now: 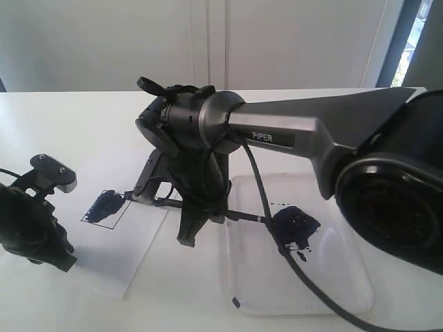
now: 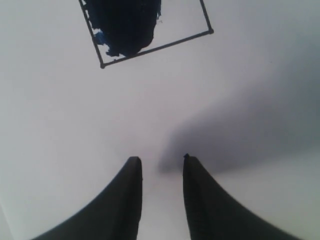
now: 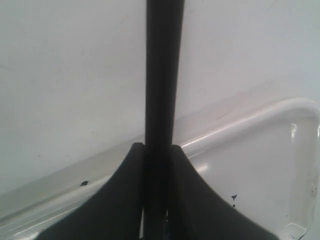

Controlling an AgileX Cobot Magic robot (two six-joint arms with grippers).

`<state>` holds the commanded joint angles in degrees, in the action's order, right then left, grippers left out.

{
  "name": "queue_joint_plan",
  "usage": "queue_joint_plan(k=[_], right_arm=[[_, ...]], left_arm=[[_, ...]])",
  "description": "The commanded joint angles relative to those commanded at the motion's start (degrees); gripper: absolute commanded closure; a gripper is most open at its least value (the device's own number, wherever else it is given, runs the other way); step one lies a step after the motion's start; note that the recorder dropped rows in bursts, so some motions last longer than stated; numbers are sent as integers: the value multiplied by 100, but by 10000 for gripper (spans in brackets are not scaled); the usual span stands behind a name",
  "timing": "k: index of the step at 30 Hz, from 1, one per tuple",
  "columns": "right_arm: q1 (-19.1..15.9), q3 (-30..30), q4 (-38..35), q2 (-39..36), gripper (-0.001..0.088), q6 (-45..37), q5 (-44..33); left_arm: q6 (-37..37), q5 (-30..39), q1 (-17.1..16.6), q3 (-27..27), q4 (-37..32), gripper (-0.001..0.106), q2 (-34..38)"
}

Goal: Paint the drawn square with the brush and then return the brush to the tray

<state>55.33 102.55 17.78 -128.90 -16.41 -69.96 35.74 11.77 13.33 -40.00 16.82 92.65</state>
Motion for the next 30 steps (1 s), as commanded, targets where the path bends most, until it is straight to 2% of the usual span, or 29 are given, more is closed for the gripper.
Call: queue_joint_plan(k=[11, 30], right_arm=[[0, 0, 0, 11, 868, 0, 0], [89, 0, -228, 13, 868, -181, 0]], left_arm=[[-124, 15, 0, 0, -293, 710, 194], [-170, -46, 0, 0, -293, 710, 378]])
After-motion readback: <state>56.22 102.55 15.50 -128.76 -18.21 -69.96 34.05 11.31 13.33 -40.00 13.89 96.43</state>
